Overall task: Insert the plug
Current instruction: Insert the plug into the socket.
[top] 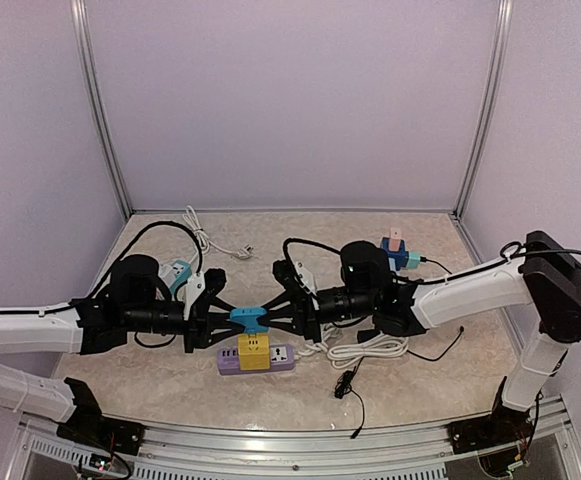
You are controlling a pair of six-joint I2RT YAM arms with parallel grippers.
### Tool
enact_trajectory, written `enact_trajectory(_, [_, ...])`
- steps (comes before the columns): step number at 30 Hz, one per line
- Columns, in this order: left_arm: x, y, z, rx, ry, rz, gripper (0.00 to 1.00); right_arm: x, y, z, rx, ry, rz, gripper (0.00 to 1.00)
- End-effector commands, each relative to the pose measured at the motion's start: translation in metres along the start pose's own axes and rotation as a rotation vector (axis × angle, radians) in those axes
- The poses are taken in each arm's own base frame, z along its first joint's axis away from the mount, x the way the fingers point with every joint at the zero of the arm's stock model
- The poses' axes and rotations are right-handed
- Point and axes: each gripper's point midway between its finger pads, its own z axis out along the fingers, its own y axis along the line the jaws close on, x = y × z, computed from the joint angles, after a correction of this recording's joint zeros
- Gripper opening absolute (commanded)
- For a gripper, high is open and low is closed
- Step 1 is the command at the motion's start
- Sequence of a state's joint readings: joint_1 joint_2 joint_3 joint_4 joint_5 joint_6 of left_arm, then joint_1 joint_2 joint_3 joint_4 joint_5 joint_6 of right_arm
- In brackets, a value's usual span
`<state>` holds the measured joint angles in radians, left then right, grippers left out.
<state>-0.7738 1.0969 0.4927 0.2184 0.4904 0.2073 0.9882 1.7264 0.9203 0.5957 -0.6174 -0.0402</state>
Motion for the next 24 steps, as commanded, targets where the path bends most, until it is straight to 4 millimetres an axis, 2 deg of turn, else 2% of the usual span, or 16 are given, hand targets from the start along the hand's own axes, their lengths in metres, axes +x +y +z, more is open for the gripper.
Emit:
enact_trajectory(1, [0.006, -0.001, 0.002, 0.007, 0.005, -0.006, 0.30, 0.002, 0.002, 0.007, -0.024, 0.004, -0.008, 0.00])
enact_trajectory(6, [0.016, -0.005, 0.001, 0.021, 0.040, -0.006, 0.11, 0.006, -0.005, 0.004, 0.003, 0.012, 0.001, 0.00])
enact_trajectory(10, [0.023, -0.002, 0.003, 0.000, 0.052, 0.003, 0.00, 0.009, -0.012, 0.003, 0.033, 0.020, -0.001, 0.00])
enact_trajectory(19, [-0.003, 0.025, -0.001, -0.066, 0.027, 0.061, 0.00, -0.003, -0.023, 0.003, 0.084, 0.021, -0.019, 0.00])
enact_trajectory(24, [0.015, 0.016, 0.006, -0.041, 0.056, 0.054, 0.00, 0.005, -0.025, 0.006, 0.086, 0.037, -0.005, 0.00])
